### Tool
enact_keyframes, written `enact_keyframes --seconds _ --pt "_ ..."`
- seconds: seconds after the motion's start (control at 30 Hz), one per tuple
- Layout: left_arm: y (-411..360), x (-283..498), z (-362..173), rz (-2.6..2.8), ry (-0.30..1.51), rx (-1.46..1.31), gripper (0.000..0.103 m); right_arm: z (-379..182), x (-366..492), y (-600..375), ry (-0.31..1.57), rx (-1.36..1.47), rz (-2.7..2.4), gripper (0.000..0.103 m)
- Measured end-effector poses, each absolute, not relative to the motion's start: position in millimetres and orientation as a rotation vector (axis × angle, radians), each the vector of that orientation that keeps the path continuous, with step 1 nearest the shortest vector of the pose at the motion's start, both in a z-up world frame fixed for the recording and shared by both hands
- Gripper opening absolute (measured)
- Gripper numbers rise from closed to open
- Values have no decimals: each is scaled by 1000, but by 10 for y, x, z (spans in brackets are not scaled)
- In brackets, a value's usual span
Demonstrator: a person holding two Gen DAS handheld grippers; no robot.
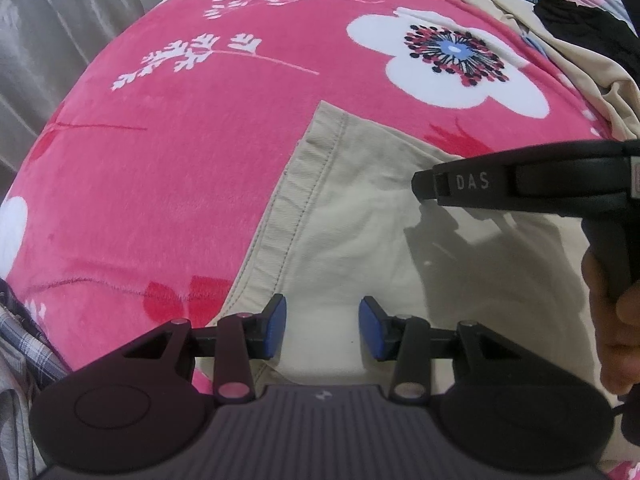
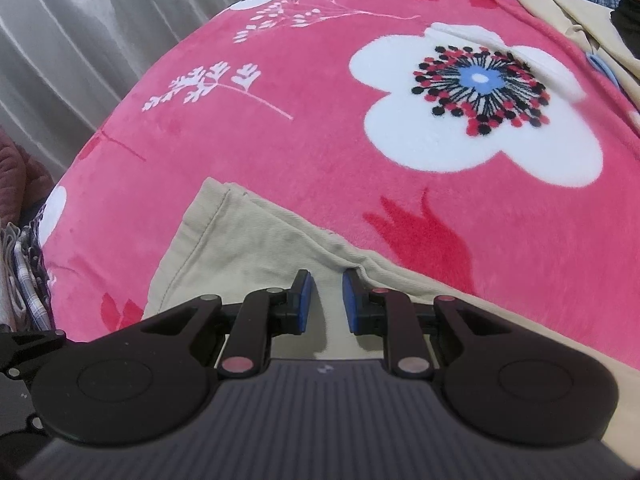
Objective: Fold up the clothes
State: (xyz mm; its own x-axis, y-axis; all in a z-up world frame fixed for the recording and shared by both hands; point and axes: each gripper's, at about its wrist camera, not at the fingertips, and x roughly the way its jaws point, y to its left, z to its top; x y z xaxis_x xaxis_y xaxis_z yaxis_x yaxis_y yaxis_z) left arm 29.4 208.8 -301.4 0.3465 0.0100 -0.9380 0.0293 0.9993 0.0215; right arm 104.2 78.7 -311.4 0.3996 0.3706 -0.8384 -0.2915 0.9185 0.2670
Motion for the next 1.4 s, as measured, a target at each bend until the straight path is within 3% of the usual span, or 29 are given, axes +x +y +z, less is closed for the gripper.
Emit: enact_keyframes --seconds 0.33,0.7,0.93,1.4 --pt "2124 292 -3019 -33 1219 27 44 -3112 1016 829 1080 98 374 19" --pt "2140 283 -3026 -67 1218 25 46 -3119 969 899 1058 105 339 28" --pt "2191 295 -3015 -80 1219 1 47 -2870 569 625 909 127 238 28" --pt "2173 386 -3023 -121 1276 42 49 -3169 265 263 995 14 105 30"
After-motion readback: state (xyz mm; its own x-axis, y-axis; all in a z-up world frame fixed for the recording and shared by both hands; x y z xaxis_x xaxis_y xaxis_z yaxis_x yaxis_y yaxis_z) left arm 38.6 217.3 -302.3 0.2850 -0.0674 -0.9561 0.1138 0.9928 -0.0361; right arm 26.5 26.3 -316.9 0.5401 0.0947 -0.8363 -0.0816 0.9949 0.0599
